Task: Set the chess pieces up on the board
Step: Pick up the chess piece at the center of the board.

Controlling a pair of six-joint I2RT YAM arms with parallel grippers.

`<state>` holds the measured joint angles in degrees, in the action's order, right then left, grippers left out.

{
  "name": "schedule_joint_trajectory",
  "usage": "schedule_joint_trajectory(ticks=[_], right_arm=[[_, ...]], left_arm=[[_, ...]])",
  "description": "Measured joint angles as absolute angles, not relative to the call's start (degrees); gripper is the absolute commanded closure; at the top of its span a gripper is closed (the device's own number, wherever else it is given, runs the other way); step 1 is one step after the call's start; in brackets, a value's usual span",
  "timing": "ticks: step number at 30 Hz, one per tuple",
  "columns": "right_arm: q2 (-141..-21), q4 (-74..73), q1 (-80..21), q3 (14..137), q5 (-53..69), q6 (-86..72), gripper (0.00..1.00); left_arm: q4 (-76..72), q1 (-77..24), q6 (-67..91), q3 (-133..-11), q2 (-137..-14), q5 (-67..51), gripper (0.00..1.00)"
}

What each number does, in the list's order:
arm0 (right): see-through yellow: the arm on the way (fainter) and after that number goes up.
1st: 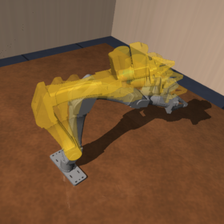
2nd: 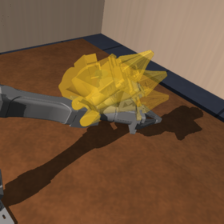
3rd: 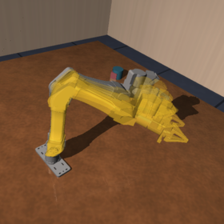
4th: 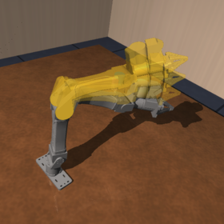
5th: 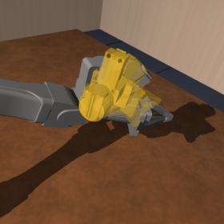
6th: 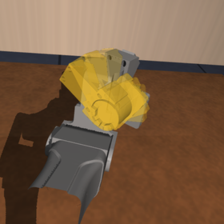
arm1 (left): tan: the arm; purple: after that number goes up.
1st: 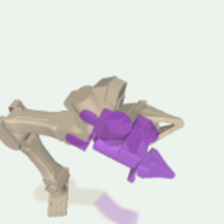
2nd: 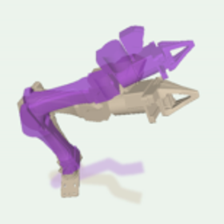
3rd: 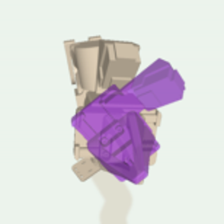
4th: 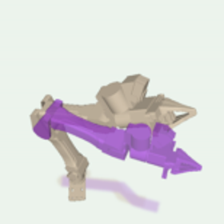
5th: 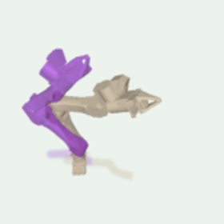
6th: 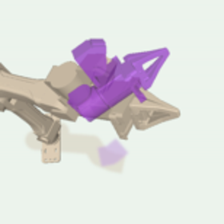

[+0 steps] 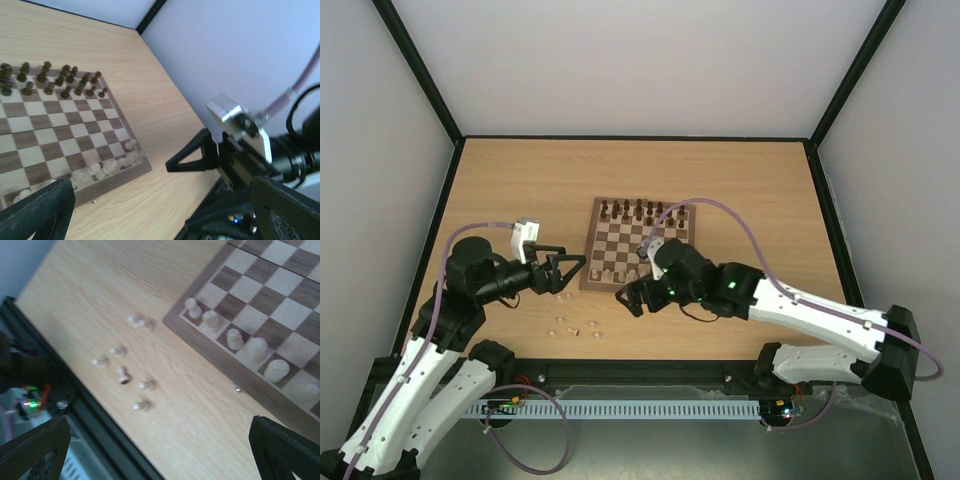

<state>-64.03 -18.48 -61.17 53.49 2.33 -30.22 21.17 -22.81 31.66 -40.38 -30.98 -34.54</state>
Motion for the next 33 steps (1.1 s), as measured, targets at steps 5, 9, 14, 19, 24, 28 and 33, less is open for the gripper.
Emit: schedule_joint_trajectory(ticks=[5, 9, 14, 19, 24, 28, 33], right_arm=[[-70.8, -19.3, -64.2, 53.8, -7.0, -30.3, 0.01], [-77.1, -23.8, -64.5, 57.8, -13.0, -30.9, 0.01], [-82.2, -27.1, -64.5, 64.7, -15.5, -28.9, 0.01], [-87.9, -28.9, -64.5, 70.7, -14.2, -26.0, 0.01], [-88.9, -28.8, -64.5, 70.3, -10.9, -23.4, 0.11], [-89.3, -28.8, -64.5, 70.3, -8.4, -22.4, 0.20], [-89.8, -28.3, -64.6, 70.3, -4.1, -21.6, 0.37]], left_arm=[[19.7, -22.8, 31.2, -38.6, -31.6, -29.0, 0.01], [15.6, -22.8, 33.7, -30.8, -29.0, -23.8, 0.01], [13.9, -22.8, 37.5, -24.6, -30.0, -19.3, 0.01], [9.8, -22.8, 38.6, -25.6, -34.9, -16.8, 0.01], [9.4, -22.8, 39.7, -26.0, -35.5, -14.3, 0.01], [10.6, -22.8, 41.0, -25.6, -29.0, -11.4, 0.01], [17.0, -22.8, 41.8, -30.1, -23.7, -8.6, 0.01]])
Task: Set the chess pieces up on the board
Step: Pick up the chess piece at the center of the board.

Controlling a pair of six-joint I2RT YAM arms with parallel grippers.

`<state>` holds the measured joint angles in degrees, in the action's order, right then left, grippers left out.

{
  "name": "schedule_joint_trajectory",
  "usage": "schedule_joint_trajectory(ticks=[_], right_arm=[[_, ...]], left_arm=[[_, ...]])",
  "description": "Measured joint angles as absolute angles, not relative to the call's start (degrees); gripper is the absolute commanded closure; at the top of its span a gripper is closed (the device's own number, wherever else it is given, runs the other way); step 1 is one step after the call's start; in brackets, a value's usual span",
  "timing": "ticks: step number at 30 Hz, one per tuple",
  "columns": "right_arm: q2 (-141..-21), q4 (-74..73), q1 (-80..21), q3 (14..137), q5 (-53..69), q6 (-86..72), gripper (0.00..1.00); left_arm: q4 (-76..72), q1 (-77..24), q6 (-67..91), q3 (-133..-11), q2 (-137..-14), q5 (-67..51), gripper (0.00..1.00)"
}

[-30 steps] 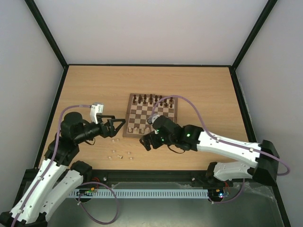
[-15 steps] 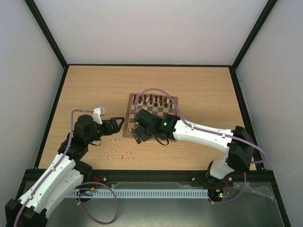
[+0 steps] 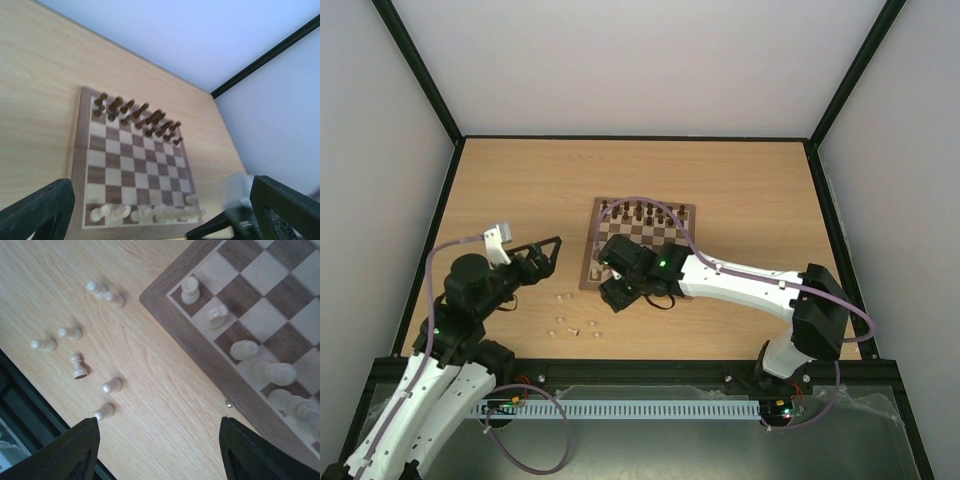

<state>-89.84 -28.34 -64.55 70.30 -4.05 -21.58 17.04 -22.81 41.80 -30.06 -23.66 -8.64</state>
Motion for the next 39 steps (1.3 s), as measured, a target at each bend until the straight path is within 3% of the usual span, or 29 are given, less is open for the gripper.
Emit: schedule_joint_trajectory(ticks=[5, 9, 18, 26, 39], right_arm=[[-94.4, -28.3, -66.7, 71.0, -2.4, -21.3, 0.44], [-100.2, -28.2, -71.1, 71.0, -2.3, -21.9, 0.55], [-104.7, -28.4, -74.4, 71.9, -2.2, -24.4, 0.55], [-105.2, -28.2, -75.0, 72.7, -1.7, -25.4, 0.62], [-109.9, -28.6, -76.5, 76.1, -2.5, -25.5, 0.64]], left_arm=[[21.8, -22.8, 40.2, -39.1, -23.8, -7.1, 0.01], [22.9, -22.8, 38.4, -41.0, -24.2, -7.6, 0.01], [25.0, -22.8, 34.8, -41.2, -28.2, -9.5, 0.01], [24.3, -22.8, 34.5, -41.2, -27.6, -9.4, 0.01], [27.8, -22.8, 33.4, -45.0, -27.0, -1.1, 0.01]])
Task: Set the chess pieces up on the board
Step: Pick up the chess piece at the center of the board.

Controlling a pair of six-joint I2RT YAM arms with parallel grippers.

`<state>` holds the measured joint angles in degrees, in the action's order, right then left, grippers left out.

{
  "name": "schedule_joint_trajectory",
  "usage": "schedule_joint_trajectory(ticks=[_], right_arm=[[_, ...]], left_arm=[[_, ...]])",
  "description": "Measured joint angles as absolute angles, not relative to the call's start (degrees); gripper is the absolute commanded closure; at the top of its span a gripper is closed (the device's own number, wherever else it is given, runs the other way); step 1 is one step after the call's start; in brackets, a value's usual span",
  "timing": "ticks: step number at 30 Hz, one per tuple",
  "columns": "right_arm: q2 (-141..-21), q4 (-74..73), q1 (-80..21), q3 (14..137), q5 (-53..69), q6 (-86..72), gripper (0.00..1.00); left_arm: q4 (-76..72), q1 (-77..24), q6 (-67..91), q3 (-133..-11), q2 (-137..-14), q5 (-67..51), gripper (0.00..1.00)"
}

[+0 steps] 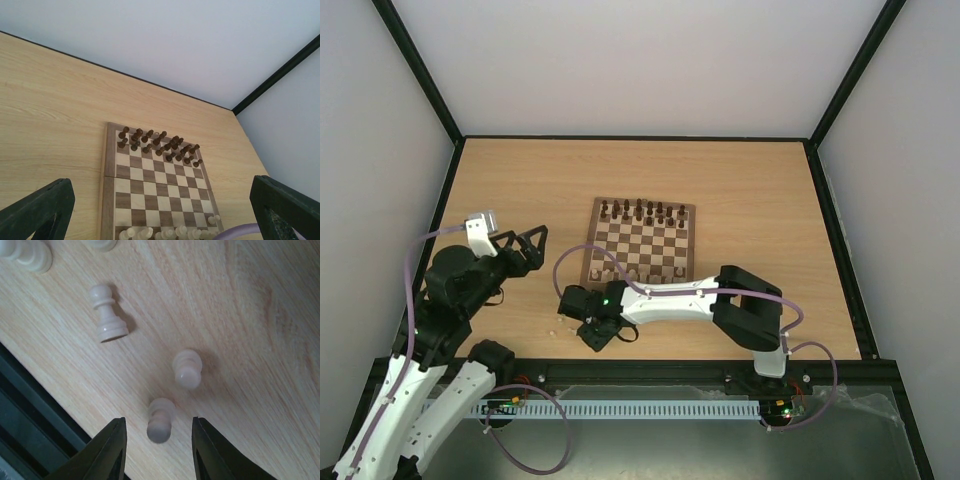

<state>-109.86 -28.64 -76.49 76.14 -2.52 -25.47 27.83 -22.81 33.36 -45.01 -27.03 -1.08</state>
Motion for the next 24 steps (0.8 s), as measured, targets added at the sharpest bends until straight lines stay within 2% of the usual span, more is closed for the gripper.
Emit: schedule_joint_trajectory(ticks=[7, 13, 16, 24], right_arm=[[-113.0, -28.8, -76.5, 78.3, -3.5, -24.9, 0.74], [-113.5, -29.5, -76.5, 78.4, -4.0, -24.9, 0.88], [-113.5, -29.8, -76.5, 78.6, -4.5, -25.2, 0.92], [-109.2, -30.9, -76.5, 76.1, -6.1, -27.8, 0.93]], left_arm=[[28.4, -22.8, 32.9, -45.1, -27.0, 0.3, 0.01], [28.7, -22.8, 32.5, -45.1, -27.0, 0.5, 0.01], [28.7, -22.8, 32.4, -45.1, -27.0, 0.5, 0.01], [28.4, -22.8, 32.4, -44.9, -27.6, -1.3, 0.01]])
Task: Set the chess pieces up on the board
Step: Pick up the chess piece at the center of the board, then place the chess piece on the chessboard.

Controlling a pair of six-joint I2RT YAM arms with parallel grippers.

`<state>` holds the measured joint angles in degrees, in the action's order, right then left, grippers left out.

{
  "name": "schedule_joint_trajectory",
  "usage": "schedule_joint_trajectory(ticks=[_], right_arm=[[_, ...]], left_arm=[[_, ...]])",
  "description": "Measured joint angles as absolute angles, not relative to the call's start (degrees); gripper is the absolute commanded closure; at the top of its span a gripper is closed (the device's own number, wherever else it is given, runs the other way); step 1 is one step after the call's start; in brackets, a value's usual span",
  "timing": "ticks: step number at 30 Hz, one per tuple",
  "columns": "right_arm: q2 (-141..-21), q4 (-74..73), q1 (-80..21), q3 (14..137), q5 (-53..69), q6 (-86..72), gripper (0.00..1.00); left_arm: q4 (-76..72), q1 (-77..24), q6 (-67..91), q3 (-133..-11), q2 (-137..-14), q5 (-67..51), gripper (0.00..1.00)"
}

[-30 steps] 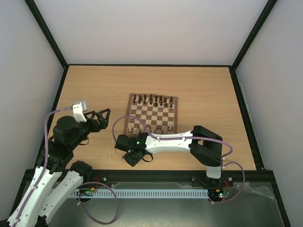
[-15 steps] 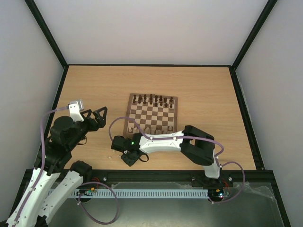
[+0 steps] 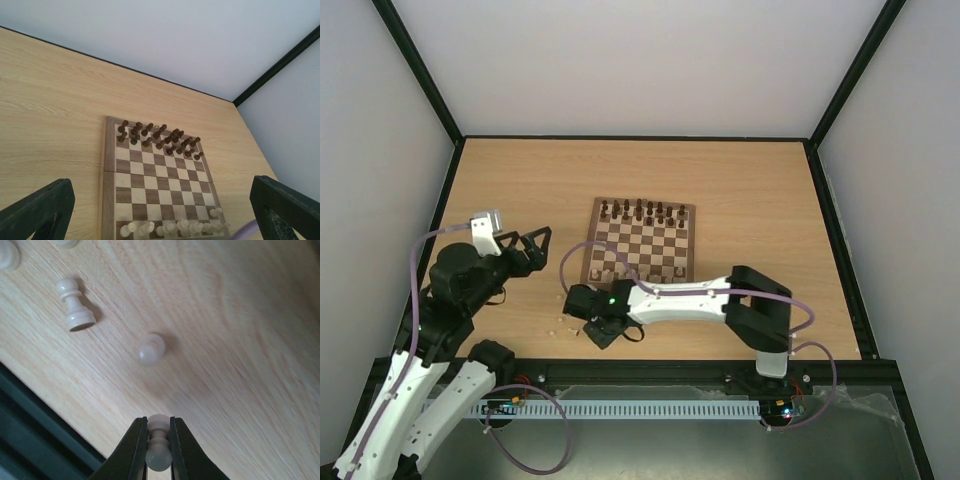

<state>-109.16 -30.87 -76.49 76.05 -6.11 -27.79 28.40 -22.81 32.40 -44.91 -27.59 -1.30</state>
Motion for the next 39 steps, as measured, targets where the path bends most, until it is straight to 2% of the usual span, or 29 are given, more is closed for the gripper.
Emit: schedule_joint_trajectory(ticks=[7, 13, 18, 22, 39], right_arm=[[-94.0, -33.0, -73.1, 69.2, -8.2, -30.9, 0.93], [-86.4, -34.7, -60.5, 68.6, -10.2, -28.9, 0.91], [-87.0, -34.9, -49.5, 68.6, -13.8, -25.9, 0.92], [-88.4, -34.0, -44.9, 66.8, -14.2, -24.7, 0.92], [-99.5, -32.7, -44.1, 68.6, -13.1, -22.9, 0.88]], left_arm=[[24.8, -22.8, 32.3, -43.4, -32.8, -6.3, 0.01], [19.4, -22.8, 31.9, -42.1, -43.1, -10.9, 0.01], [17.3, -22.8, 31.9, -41.4, -46.8, -12.4, 0.01], [17.5, -22.8, 31.4, -41.4, -47.6, -12.4, 0.01], [17.9, -22.8, 30.0, -41.4, -46.9, -12.6, 0.01]])
